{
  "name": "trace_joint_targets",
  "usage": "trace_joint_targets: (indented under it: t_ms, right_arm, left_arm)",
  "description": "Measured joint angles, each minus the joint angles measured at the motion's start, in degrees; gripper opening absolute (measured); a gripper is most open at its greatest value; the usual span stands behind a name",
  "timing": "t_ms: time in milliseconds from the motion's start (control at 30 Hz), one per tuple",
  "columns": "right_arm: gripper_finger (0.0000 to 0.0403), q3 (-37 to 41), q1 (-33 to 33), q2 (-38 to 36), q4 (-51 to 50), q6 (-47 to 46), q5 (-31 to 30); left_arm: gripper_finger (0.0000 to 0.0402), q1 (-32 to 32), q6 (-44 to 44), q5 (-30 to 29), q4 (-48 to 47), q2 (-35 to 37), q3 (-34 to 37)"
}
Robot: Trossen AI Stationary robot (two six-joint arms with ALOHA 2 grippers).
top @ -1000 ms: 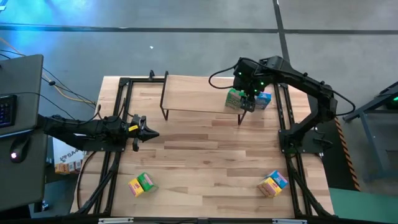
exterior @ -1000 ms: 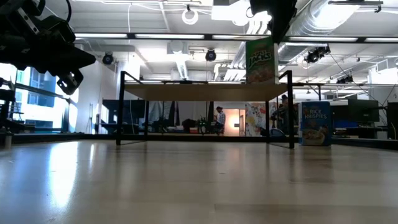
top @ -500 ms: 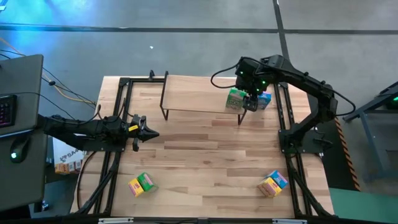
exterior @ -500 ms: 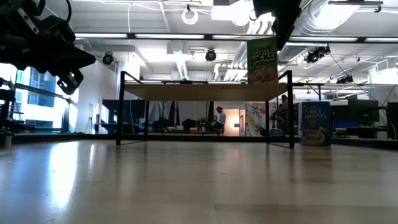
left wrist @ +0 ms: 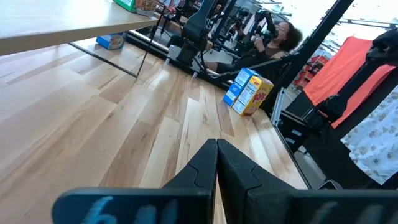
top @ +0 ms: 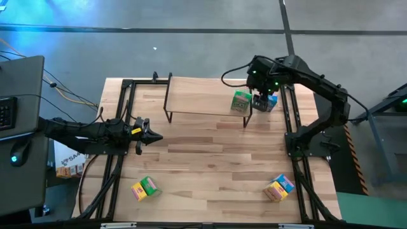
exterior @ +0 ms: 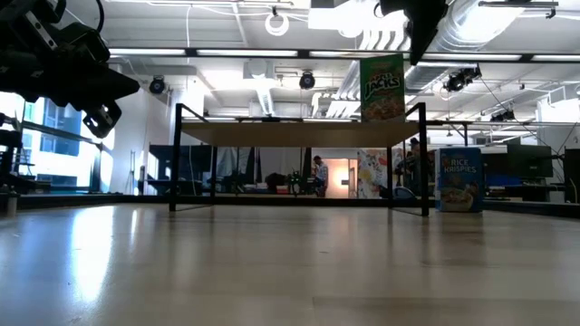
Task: Stack cereal on shelf
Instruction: Put the top green cereal box on the shelf
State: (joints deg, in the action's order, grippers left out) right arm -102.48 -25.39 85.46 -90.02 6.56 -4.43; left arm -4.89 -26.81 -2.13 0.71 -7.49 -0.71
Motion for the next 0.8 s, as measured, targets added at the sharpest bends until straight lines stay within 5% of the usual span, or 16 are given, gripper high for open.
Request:
trace_joint_targets:
  t_ms: [233, 400, 667, 800]
  right_arm:
    - [0.0217, 4.01, -1.05, -4.23, 0.11, -6.73, 2.08]
    - [0.0166, 18.78, -0.56, -13.02, 4.19, -14.87, 3.81]
    - [0.0019, 40.04, 3.01, -29.32, 30.56, -35.91, 14.33]
    - [0.0015, 45.88, 6.7, -34.16, 46.25, -47.3, 14.06]
  left_arm:
    - [0.0003, -0.02, 0.0, 0.0, 0.0, 0.0, 0.0]
    - [0.0003, 0.0, 0.0, -0.01, -0.01, 0.0, -0.01]
    - [0.0003, 0.0, 0.0, 0.0, -0.01, 0.0, 0.0]
    - [0.0003, 0.0, 0.0, 0.0, 0.0, 0.0, 0.0]
